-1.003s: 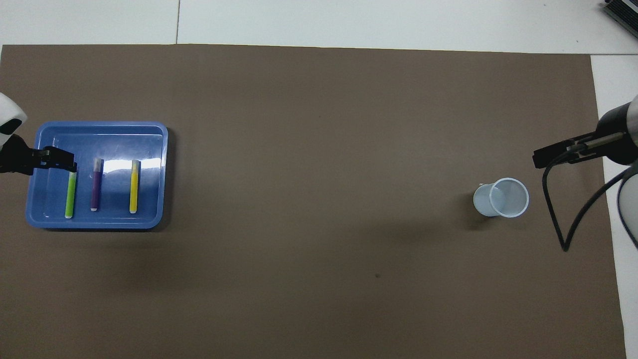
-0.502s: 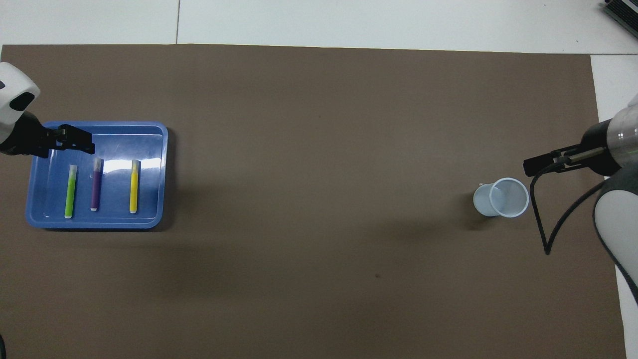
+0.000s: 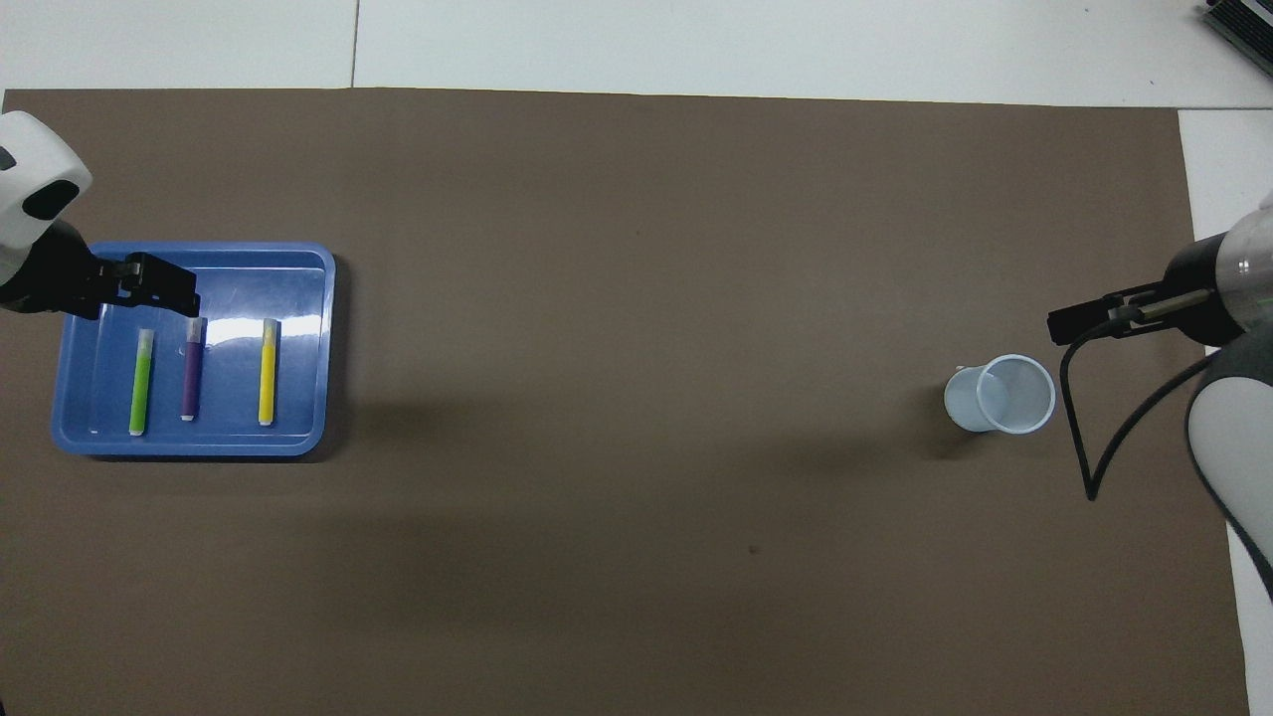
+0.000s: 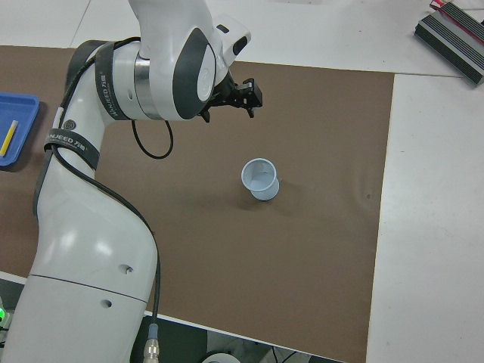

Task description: Right arm passes pens to left for tray arrangement

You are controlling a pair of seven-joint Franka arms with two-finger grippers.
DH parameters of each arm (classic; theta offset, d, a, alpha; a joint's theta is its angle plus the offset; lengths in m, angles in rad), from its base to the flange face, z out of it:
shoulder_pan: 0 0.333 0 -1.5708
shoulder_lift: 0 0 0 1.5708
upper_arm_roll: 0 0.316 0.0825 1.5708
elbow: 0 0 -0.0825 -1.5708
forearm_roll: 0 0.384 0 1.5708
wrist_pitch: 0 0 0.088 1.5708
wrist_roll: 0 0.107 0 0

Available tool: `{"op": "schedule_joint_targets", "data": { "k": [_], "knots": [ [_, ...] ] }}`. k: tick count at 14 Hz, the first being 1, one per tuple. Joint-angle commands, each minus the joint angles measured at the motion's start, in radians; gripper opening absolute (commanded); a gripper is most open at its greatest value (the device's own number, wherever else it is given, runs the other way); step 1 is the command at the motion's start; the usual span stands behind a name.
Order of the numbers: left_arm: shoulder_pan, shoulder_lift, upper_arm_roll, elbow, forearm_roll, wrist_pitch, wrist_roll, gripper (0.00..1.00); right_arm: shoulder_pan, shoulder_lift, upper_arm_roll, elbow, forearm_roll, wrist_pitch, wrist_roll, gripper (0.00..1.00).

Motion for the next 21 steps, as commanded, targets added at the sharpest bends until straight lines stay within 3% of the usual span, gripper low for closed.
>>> {"op": "schedule_joint_targets", "data": {
  "k": [1,7,13,21],
  "knots": [
    [-0.113,-0.072,0.092,-0.006,-0.006,-0.085,-0.012,1.0,-0.003,-0.023,-0.003,-0.023,0.002,0.023,0.003,1.0],
    [-0.304,-0.14,0.252,-0.012,-0.003,-0.162,-0.067,1.0,-0.046,-0.021,0.006,-0.024,0.006,0.011,-0.002,1.0],
    [-0.293,-0.171,0.254,-0.018,-0.002,-0.259,-0.055,1.0,-0.146,-0.02,0.115,-0.021,0.006,0.007,0.0,1.0],
    [-0.29,-0.169,0.247,-0.018,0.003,-0.253,-0.021,1.0,-0.111,-0.013,0.097,-0.006,0.006,0.006,0.0,1.0]
  ]
}}
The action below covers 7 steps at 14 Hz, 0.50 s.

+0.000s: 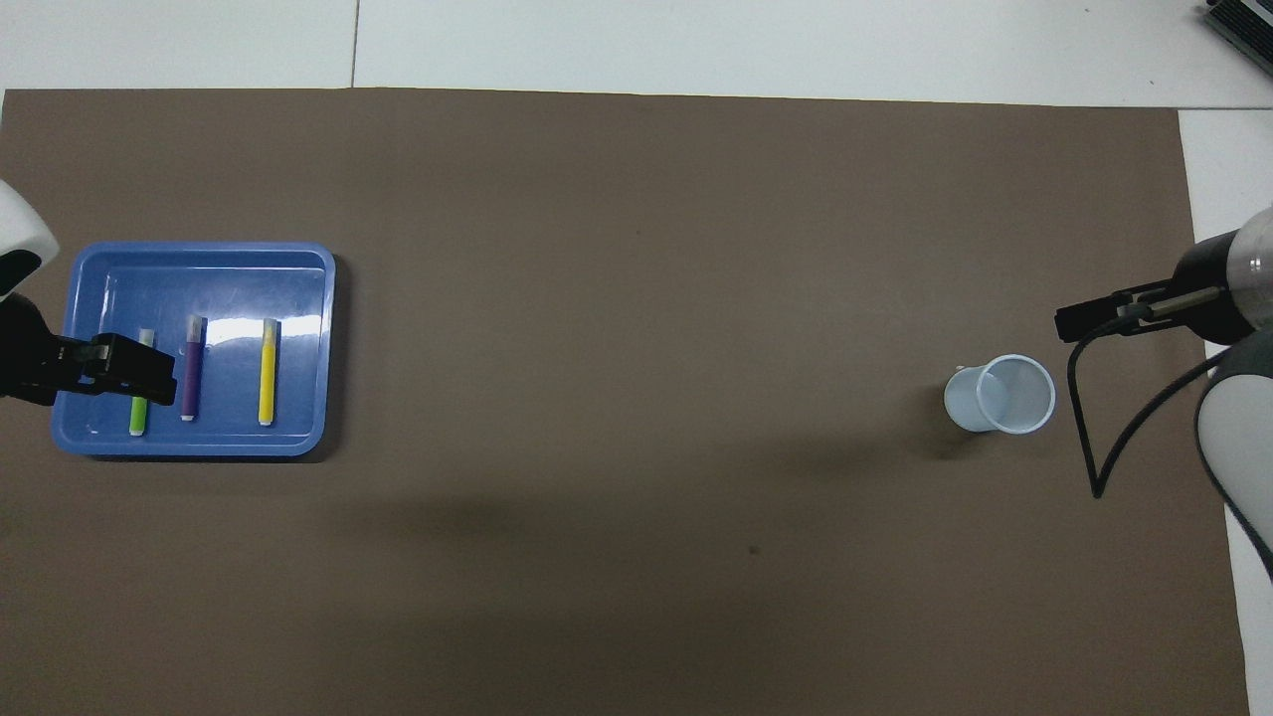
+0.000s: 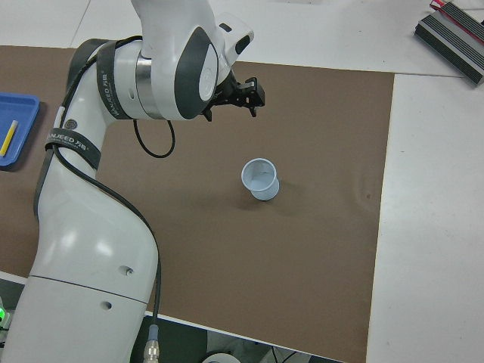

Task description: Right arm passes pens to left for tray arrangement

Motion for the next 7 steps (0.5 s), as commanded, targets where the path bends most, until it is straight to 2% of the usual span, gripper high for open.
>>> {"op": "schedule_joint_targets", "data": {
  "k": [1,5,7],
  "knots": [
    [-0.006,-0.018,0.008,-0.014,0.003,-0.011,0.013,1.0,0.001,-0.013,-0.005,-0.01,0.008,0.003,0.0,1.0],
    [-0.005,-0.018,0.009,-0.015,-0.002,-0.005,0.013,1.0,-0.003,-0.016,-0.005,-0.006,0.006,-0.018,0.001,1.0],
    [0.007,-0.018,0.014,-0.017,-0.019,-0.004,0.013,1.0,0.002,-0.01,-0.003,0.055,0.006,-0.073,0.003,1.0]
  ]
}}
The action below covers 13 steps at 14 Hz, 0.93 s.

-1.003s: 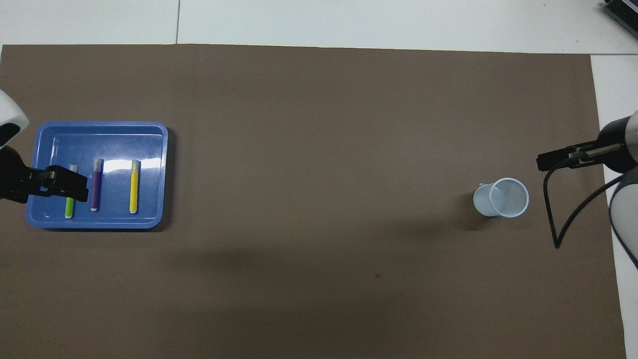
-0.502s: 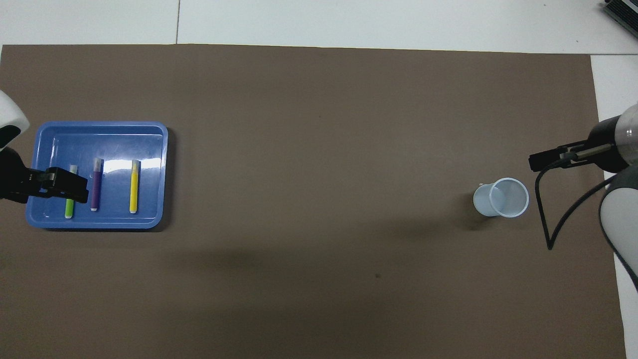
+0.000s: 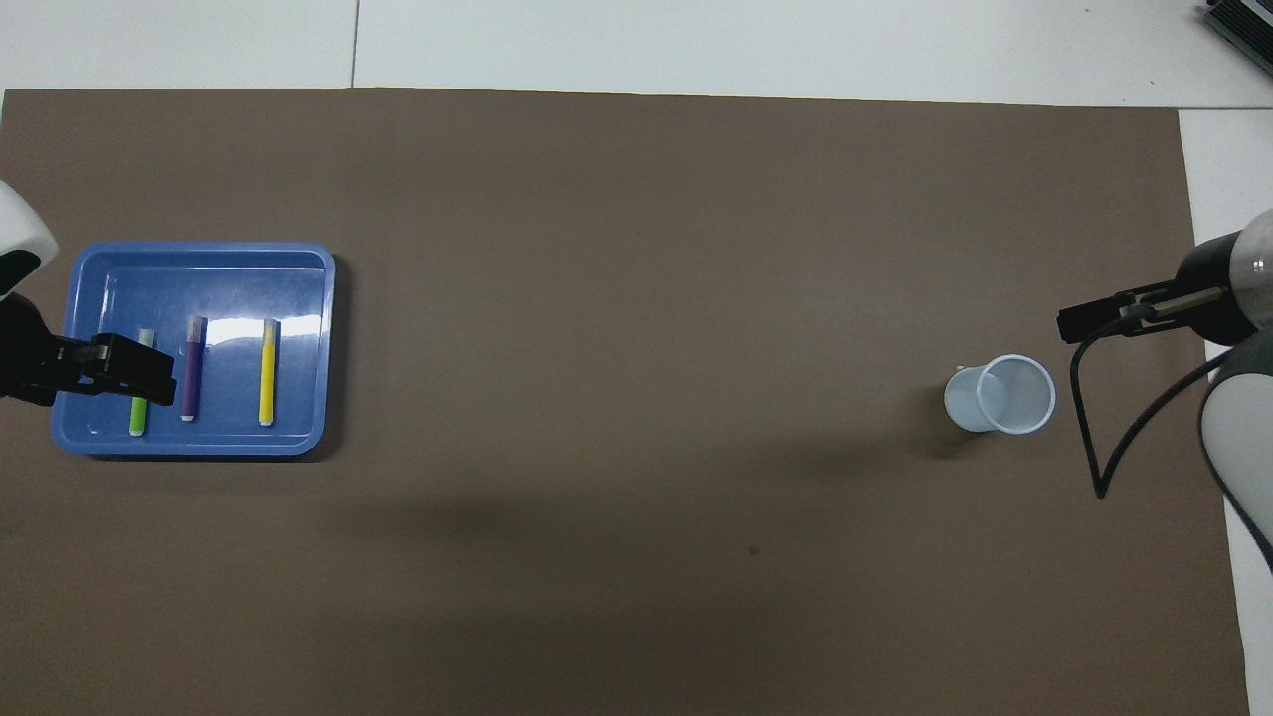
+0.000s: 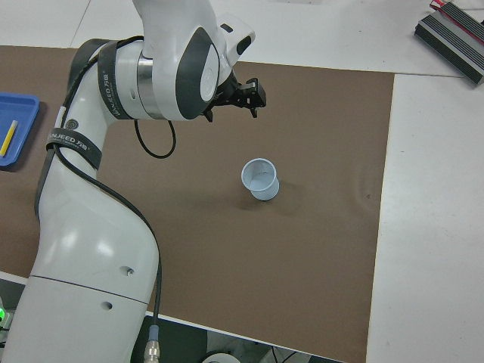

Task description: Right arm passes pens to left for tray arrangement

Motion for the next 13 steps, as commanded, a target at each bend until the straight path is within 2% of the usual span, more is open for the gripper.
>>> {"op": "schedule_joint_targets", "data": {
  "k": [1,4,13],
  "knots": [
    [0.011,-0.018,0.011,-0.021,-0.028,0.012,0.013,1.0,0.0,0.003,-0.002,0.072,0.006,-0.073,0.003,1.0],
    [0.019,-0.017,0.011,-0.025,-0.032,0.09,0.017,1.0,-0.001,0.008,-0.003,0.08,0.008,-0.081,0.003,1.0],
    [0.028,-0.017,0.011,-0.029,-0.059,0.095,0.017,1.0,0.005,0.003,-0.003,0.058,0.008,-0.074,0.009,1.0]
  ]
}}
